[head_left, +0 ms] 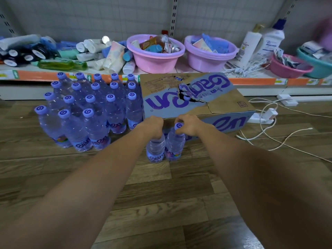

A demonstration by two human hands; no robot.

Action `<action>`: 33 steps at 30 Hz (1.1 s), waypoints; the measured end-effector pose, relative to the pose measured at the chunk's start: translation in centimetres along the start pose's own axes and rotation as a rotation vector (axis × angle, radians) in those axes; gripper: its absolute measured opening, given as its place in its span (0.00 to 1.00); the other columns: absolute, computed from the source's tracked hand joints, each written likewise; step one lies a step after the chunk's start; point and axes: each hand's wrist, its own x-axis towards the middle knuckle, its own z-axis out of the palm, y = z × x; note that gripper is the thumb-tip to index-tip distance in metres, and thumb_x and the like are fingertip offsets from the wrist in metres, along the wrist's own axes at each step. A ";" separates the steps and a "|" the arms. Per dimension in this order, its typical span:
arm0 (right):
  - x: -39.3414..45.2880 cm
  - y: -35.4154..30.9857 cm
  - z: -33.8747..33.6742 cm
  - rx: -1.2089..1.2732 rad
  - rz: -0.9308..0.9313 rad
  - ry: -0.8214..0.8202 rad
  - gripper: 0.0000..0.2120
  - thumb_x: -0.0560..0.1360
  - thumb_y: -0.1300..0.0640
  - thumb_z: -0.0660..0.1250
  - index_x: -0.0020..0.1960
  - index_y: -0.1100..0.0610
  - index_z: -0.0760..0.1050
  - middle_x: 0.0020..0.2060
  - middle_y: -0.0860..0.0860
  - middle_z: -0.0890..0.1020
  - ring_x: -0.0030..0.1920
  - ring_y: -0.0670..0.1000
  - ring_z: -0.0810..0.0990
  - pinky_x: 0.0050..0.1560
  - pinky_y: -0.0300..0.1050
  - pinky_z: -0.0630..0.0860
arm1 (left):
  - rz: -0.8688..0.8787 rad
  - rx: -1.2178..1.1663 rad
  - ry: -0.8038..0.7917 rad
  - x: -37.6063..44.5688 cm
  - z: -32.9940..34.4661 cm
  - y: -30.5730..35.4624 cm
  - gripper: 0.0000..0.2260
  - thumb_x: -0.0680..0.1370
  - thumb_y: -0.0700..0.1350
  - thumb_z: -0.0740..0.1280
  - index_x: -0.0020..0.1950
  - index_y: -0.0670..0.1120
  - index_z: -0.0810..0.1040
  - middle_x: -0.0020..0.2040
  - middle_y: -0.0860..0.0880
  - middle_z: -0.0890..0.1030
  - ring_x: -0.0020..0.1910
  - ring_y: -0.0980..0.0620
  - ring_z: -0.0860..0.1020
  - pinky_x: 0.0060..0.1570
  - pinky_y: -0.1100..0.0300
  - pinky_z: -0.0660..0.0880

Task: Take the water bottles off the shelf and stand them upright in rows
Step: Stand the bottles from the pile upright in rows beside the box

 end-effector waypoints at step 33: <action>8.3 -22.3 15.2 0.481 -0.186 0.147 0.21 0.70 0.48 0.71 0.54 0.54 0.64 0.52 0.53 0.76 0.53 0.57 0.76 0.47 0.47 0.70 | -0.359 -0.982 0.529 -4.5 5.7 -27.4 0.23 0.73 0.37 0.68 0.65 0.39 0.63 0.56 0.45 0.72 0.62 0.42 0.72 0.51 0.61 0.65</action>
